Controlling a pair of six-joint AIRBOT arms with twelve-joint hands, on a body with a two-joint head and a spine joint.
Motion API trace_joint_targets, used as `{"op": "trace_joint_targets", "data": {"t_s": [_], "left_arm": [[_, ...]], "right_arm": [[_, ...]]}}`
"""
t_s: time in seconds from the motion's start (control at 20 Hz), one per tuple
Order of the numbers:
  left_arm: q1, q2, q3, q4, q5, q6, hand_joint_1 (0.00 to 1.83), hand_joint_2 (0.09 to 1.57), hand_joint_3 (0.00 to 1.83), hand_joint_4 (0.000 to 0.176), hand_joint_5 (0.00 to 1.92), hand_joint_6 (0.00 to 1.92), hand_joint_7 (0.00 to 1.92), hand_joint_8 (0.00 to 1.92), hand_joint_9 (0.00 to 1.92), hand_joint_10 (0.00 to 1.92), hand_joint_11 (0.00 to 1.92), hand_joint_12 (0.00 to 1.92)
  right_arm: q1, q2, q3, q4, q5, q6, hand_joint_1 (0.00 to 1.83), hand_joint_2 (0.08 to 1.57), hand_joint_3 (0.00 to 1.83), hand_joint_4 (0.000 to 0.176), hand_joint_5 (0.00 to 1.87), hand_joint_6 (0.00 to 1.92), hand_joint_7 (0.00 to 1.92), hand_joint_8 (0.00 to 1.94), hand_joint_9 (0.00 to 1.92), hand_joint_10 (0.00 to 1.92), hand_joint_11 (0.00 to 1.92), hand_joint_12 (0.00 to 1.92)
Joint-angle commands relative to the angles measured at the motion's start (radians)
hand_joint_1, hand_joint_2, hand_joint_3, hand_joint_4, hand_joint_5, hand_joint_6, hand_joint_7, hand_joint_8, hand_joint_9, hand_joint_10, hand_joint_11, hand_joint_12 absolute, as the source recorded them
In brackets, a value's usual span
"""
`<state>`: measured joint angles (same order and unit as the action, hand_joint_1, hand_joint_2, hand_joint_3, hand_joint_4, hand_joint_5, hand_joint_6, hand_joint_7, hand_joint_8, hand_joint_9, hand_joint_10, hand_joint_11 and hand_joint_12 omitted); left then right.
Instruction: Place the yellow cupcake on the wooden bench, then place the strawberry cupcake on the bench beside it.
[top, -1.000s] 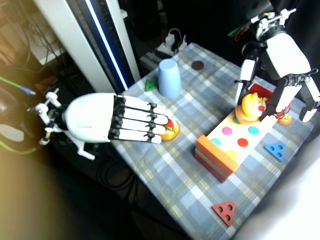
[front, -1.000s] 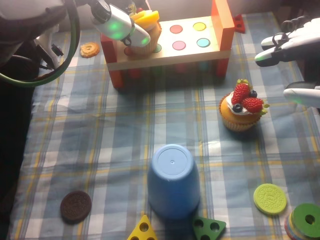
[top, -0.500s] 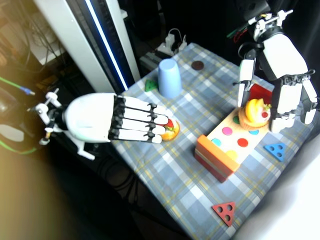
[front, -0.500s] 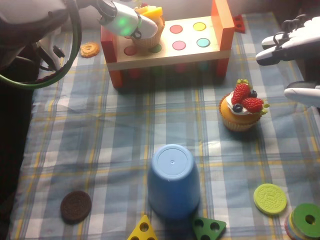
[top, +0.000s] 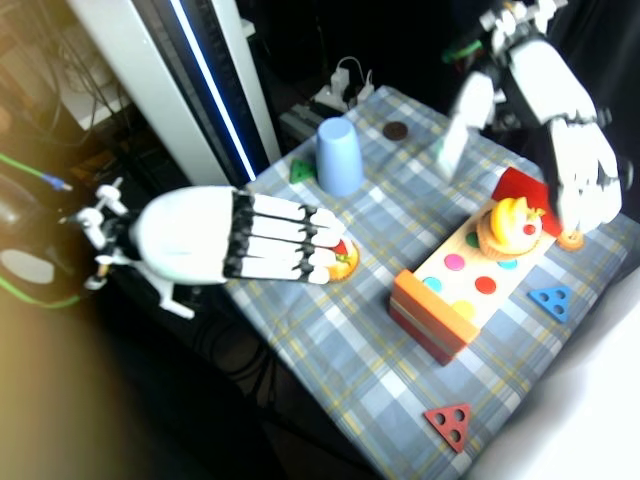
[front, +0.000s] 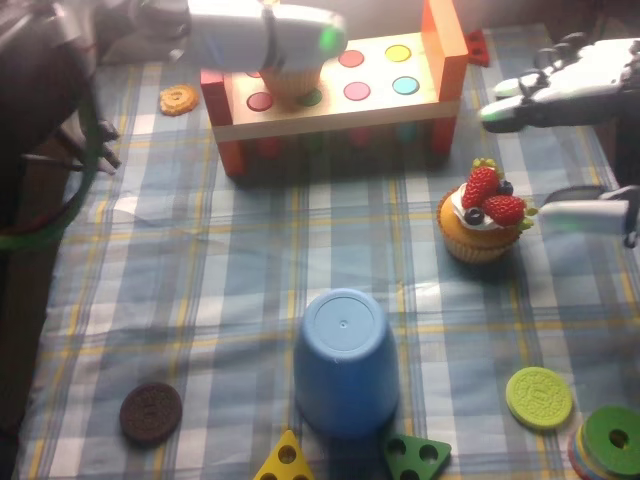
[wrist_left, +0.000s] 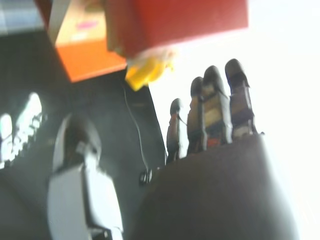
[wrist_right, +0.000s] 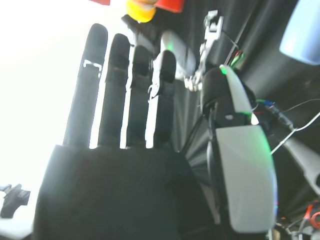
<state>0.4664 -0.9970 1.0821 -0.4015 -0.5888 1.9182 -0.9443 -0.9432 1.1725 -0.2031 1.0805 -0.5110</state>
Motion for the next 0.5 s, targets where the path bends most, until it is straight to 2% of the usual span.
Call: {"op": "trace_joint_targets", "data": {"t_s": [0.0,0.05,0.1,0.15,0.2,0.25,0.3,0.35,0.4,0.45], "left_arm": [[0.015,0.033,-0.026,0.038,-0.205,-0.033,0.48,0.8,0.0,0.176,0.0,0.0,0.0,0.0,0.0,0.0,0.0,0.0],[0.045,0.069,-0.067,0.065,-0.253,-0.064,0.48,0.8,0.0,0.176,0.0,0.0,0.0,0.0,0.0,0.0,0.0,0.0],[0.081,0.104,-0.104,0.086,-0.302,-0.096,0.53,0.78,0.0,0.176,0.0,0.0,0.0,0.0,0.0,0.0,0.0,0.0],[0.11,0.129,-0.13,0.099,-0.339,-0.121,0.53,0.78,0.0,0.176,0.0,0.0,0.0,0.0,0.0,0.0,0.0,0.0],[0.132,0.144,-0.146,0.108,-0.37,-0.147,0.52,0.77,0.0,0.176,0.0,0.0,0.0,0.0,0.0,0.0,0.0,0.0],[0.153,0.157,-0.159,0.12,-0.396,-0.182,0.7,0.7,0.0,0.176,0.0,0.0,0.0,0.0,0.0,0.0,0.0,0.0],[0.165,0.163,-0.167,0.129,-0.414,-0.207,0.73,0.72,0.0,0.176,0.0,0.0,0.0,0.0,0.0,0.0,0.0,0.0],[0.174,0.168,-0.175,0.134,-0.428,-0.217,0.78,0.73,0.01,0.176,0.0,0.0,0.0,0.0,0.0,0.0,0.0,0.0],[0.181,0.173,-0.181,0.134,-0.438,-0.219,0.78,0.73,0.01,0.176,0.0,0.0,0.0,0.0,0.0,0.0,0.0,0.0],[0.194,0.182,-0.192,0.134,-0.46,-0.225,0.85,0.74,0.01,0.176,0.0,0.0,0.0,0.0,0.0,0.0,0.0,0.0]], "right_arm": [[0.022,-0.01,0.009,0.015,0.062,0.006,0.77,0.99,0.0,0.09,0.55,0.0,0.56,0.0,0.56,0.0,0.37,0.52],[0.034,-0.021,0.02,0.001,0.033,0.01,0.77,0.99,0.0,0.09,0.55,0.0,0.56,0.0,0.56,0.0,0.37,0.52],[0.048,-0.034,0.032,-0.012,0.0,0.014,0.79,0.97,0.0,0.101,0.55,0.0,0.59,0.0,0.59,0.0,0.28,0.79],[0.057,-0.044,0.041,-0.018,-0.028,0.015,0.79,0.97,0.0,0.101,0.55,0.0,0.59,0.0,0.59,0.0,0.28,0.79],[0.063,-0.053,0.051,-0.023,-0.054,0.015,0.8,0.96,0.0,0.132,0.49,0.0,0.53,0.0,0.56,0.0,0.18,0.98],[0.072,-0.065,0.063,-0.031,-0.086,0.015,0.87,0.94,0.0,0.12,0.49,0.0,0.5,0.0,0.52,0.0,0.04,1.04],[0.078,-0.077,0.074,-0.035,-0.113,0.015,0.87,0.95,0.0,0.113,0.5,0.0,0.51,0.0,0.53,0.0,0.08,0.99],[0.081,-0.088,0.084,-0.036,-0.132,0.015,0.89,0.96,0.0,0.131,0.49,0.0,0.48,0.0,0.49,0.0,0.03,0.96],[0.083,-0.095,0.09,-0.036,-0.144,0.015,0.89,0.96,0.0,0.131,0.49,0.0,0.48,0.0,0.49,0.0,0.03,0.96],[0.086,-0.107,0.1,-0.037,-0.165,0.015,0.99,0.94,0.0,0.158,0.51,0.0,0.55,0.01,0.52,0.01,0.02,0.98]]}}
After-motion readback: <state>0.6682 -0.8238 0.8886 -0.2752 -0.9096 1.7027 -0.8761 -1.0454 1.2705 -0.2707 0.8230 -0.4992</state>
